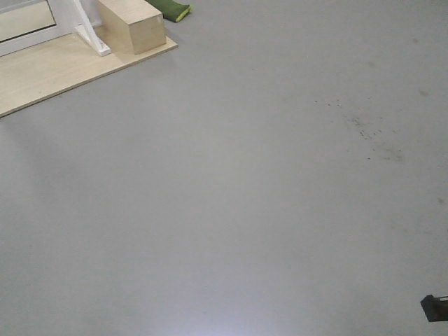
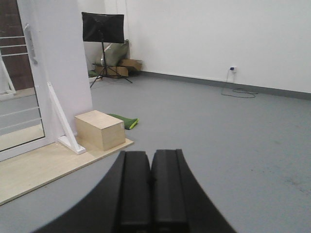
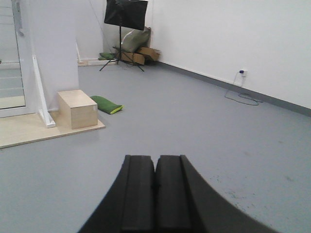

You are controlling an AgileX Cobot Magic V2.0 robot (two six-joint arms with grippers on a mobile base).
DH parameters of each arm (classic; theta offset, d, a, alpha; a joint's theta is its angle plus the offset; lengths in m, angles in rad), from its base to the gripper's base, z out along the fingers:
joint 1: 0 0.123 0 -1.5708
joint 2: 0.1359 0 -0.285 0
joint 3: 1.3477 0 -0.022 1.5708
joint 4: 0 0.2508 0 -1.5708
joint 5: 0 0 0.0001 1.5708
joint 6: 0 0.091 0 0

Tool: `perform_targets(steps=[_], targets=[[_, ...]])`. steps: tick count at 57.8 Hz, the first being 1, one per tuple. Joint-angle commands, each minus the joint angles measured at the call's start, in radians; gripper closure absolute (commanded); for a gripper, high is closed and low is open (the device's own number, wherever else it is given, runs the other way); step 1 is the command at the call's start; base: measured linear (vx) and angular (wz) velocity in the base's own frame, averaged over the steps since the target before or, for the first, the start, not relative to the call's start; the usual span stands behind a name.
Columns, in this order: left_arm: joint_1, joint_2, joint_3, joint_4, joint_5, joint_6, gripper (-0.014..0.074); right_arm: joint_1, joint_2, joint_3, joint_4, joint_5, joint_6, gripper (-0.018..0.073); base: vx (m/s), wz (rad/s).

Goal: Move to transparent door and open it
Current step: 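Drive the base up to the glass sliding door with the silver handle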

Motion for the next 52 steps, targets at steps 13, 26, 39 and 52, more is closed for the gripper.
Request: perform_targets(steps=[13,26,39,52], targets=[[-0.004,-0.004,0.031,-0.006,-0.084,-0.001,0.0602,-0.002,-0.014,0.012,-0.007,-0.088,-0.005,0.0567,0.54,0.31],[-0.004,-0.004,0.031,-0.006,-0.084,-0.001,0.0602,-0.002,-0.014,0.012,-0.007,-0.088,-0.005,0.0567,0.55,0.27],[-0.004,-0.004,0.031,-0.006,-0.084,-0.001,0.0602,-0.002,-0.014,0.012,-0.007,-0.088,-0.005,0.0567,0.58,0.29],[-0.004,-0.004,0.031,-0.006,-0.084,-0.001,0.0602,-0.002,-0.014,0.012,-0.007,-0.088,-0.005,0.0567,0.59,0.34]])
